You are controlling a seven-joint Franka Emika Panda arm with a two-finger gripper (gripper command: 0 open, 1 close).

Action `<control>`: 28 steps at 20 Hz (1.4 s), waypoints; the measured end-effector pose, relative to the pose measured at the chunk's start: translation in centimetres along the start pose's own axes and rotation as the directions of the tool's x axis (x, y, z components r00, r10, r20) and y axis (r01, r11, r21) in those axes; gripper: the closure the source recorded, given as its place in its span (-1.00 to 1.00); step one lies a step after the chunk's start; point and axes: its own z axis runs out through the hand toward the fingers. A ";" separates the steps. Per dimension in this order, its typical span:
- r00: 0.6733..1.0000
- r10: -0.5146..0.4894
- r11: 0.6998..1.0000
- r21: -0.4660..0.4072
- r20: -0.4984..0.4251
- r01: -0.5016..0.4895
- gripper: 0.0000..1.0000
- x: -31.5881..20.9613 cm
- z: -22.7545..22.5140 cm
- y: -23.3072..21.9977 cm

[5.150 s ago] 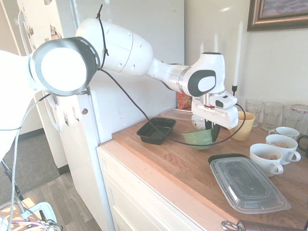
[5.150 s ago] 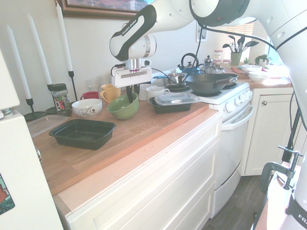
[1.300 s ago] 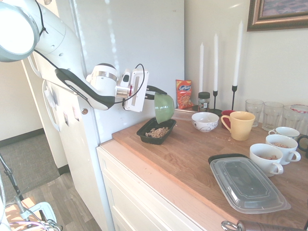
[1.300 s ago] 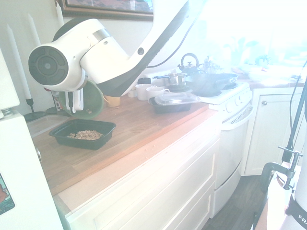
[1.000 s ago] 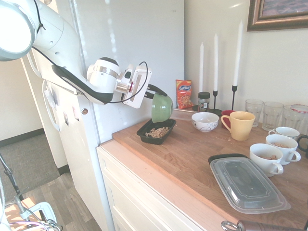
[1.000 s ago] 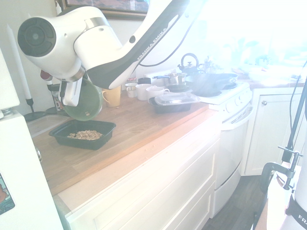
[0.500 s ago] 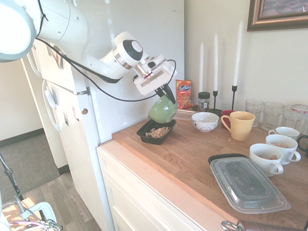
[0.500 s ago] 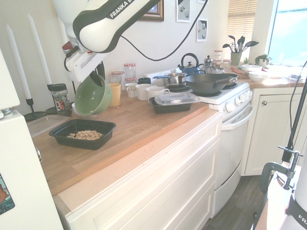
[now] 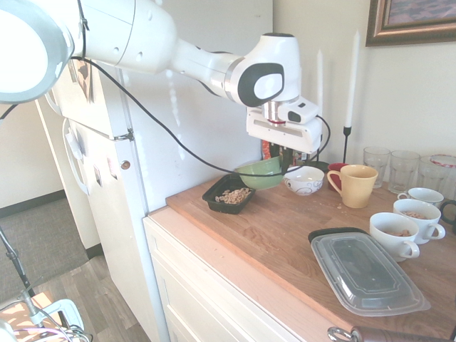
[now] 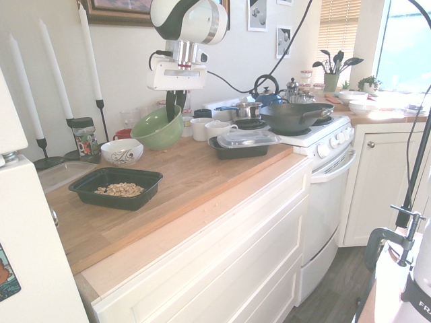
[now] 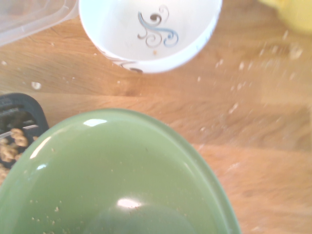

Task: Pour the cereal into the box

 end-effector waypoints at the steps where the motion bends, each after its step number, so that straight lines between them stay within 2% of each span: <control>1: 0.999 0.025 0.999 0.030 0.039 -0.026 1.00 0.6 0.6 1.0; 4: 0.993 0.077 0.994 0.064 0.090 -0.083 1.00 2.5 2.2 3.9; 11: 0.984 0.133 0.989 0.048 0.118 -0.139 1.00 5.2 6.6 8.2; 28: 0.982 0.152 0.984 0.076 0.109 -0.160 1.00 8.2 10.1 8.5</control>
